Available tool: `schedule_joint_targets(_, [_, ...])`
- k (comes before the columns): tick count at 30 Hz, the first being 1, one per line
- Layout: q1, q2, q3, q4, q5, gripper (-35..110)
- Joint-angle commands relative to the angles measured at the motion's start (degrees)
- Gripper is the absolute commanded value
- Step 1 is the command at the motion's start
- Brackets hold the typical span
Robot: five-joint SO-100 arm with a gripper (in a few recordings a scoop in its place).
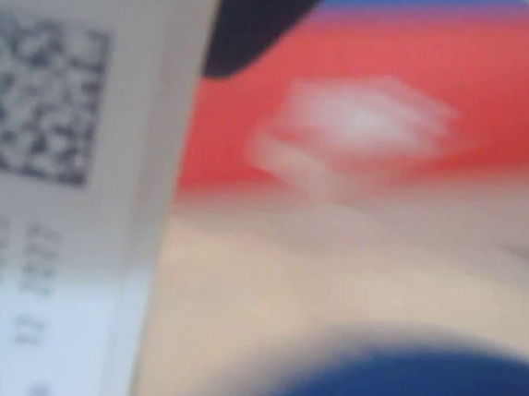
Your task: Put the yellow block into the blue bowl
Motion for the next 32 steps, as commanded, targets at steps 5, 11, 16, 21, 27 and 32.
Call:
schedule_joint_targets(5, [10.0,1.9,-3.9,0.5,2.0,0])
schedule_joint_targets(11, [12.0,-4.0,-3.0,0.6,2.0,0])
schedule_joint_targets(16, [12.0,-6.1,-0.6,0.5,2.0,0])
schedule_joint_targets(21, [11.7,-5.9,-0.4,0.5,2.0,9])
schedule_joint_targets(27, [10.7,-3.0,-0.7,0.5,1.8,30])
schedule_joint_targets(32, [5.3,3.3,-0.3,0.6,1.9,25])
